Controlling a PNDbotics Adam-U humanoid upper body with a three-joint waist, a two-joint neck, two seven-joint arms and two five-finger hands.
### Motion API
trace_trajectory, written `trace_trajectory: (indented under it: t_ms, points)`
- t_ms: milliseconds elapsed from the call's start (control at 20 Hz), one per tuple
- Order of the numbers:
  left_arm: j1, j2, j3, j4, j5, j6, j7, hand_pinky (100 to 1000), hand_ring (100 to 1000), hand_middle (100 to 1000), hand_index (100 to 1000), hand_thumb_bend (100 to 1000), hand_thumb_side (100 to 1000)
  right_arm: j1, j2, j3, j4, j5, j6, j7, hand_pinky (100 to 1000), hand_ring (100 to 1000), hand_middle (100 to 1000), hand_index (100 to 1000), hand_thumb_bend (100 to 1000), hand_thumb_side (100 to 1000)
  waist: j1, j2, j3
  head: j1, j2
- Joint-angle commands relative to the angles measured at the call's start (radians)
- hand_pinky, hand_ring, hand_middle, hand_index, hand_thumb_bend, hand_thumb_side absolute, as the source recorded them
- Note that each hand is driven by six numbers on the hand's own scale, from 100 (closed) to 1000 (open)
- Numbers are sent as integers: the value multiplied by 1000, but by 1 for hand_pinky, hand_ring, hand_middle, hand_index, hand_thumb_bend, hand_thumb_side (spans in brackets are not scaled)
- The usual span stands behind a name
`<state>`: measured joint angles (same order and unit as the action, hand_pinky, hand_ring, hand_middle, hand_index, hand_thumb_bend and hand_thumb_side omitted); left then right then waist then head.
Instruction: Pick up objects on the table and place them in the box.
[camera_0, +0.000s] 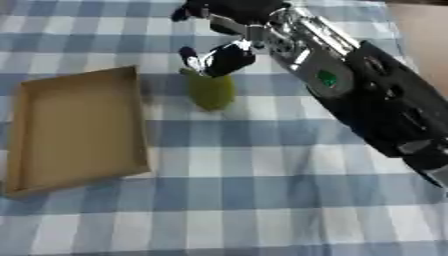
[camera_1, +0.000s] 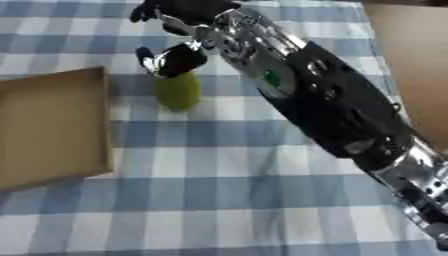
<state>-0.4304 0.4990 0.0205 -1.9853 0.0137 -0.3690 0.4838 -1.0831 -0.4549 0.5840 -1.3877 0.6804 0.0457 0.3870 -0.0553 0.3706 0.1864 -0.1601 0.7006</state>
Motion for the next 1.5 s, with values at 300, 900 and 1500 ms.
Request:
trace_trajectory:
  t_ms: [300,900,1500]
  points:
    - [-5,17,4,-15,4,2,-6,674,586,539,782,103,495,15,-5,-3,26,3,4,26,946,1000,858,944,100,691,5,-19,3,1,-9]
    - [-2,19,4,-15,4,3,-7,674,587,539,782,103,494,82,-62,-30,-65,-118,44,127,1000,1000,846,989,100,292,5,-23,-2,12,-16]
    - [-2,14,1,-15,8,4,-12,674,587,539,783,100,499,125,-76,-45,-4,-140,90,184,1000,1000,870,1000,100,423,4,-22,-1,16,-24]
